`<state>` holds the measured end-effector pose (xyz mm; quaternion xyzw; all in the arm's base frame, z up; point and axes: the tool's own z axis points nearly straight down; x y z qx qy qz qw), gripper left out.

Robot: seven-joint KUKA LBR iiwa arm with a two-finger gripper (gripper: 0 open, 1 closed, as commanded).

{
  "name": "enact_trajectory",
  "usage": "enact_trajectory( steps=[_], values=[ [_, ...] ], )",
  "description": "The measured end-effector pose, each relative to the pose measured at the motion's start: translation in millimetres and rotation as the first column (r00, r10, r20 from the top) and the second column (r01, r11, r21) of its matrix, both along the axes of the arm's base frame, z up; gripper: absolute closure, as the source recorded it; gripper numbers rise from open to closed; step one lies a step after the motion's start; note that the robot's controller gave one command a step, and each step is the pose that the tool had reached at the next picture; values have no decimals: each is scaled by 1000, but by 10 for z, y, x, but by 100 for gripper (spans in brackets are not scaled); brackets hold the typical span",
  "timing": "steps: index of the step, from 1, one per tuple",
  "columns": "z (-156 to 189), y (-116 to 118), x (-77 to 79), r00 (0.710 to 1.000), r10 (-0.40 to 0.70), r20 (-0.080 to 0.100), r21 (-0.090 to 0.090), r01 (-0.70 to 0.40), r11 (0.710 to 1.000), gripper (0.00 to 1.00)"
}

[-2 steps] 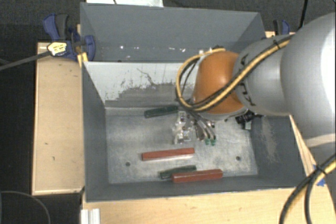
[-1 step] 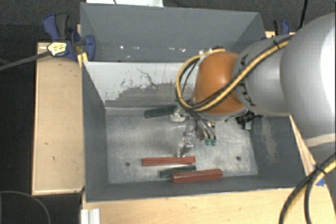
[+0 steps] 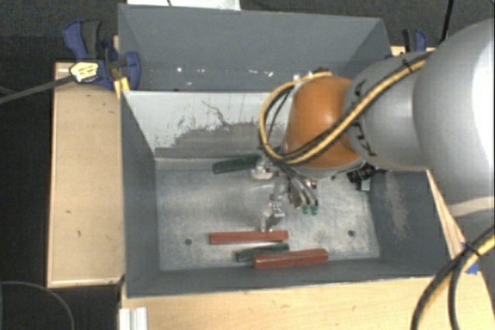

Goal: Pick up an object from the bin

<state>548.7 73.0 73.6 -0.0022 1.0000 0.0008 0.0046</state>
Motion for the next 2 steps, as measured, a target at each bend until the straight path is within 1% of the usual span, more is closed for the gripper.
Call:
enact_trajectory(
  steps=[1, 2],
  values=[
    [237, 222, -367, 1000, 2, -9, -2, -2, 1000, 0],
    [384, 363, -575, 992, 126, -9, 0, -126, 992, 0]
  ],
)
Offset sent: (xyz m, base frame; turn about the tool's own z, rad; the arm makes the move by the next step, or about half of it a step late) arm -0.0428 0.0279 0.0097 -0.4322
